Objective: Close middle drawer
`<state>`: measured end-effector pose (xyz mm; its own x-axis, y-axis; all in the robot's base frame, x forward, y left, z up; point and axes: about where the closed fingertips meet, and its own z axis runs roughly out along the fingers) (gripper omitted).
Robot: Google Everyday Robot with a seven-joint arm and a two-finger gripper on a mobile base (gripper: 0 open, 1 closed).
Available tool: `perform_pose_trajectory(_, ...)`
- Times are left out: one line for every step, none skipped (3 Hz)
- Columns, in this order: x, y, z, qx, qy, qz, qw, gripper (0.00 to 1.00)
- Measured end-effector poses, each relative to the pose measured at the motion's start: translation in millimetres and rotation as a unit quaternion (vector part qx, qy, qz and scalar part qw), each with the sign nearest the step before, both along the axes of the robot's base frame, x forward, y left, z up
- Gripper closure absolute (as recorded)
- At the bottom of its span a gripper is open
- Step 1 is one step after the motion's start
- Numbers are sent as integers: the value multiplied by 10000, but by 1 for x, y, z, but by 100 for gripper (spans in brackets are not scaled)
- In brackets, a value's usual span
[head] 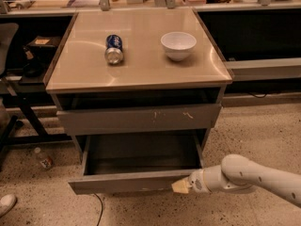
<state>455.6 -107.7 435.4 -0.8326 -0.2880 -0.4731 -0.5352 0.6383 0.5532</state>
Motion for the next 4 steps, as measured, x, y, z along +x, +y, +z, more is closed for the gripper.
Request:
perform_pose_trajectory(13, -2, -9, 20, -185, -300, 9994, 100)
perform_pose_trajectory(34, -3, -9, 52, -411, -580, 9975, 100)
perform_pose_trajectory(57, -2, -2, 76, -651, -725, 9952, 100)
perform_pose_trajectory(77, 1, 2, 92, -815, -796, 9935, 100)
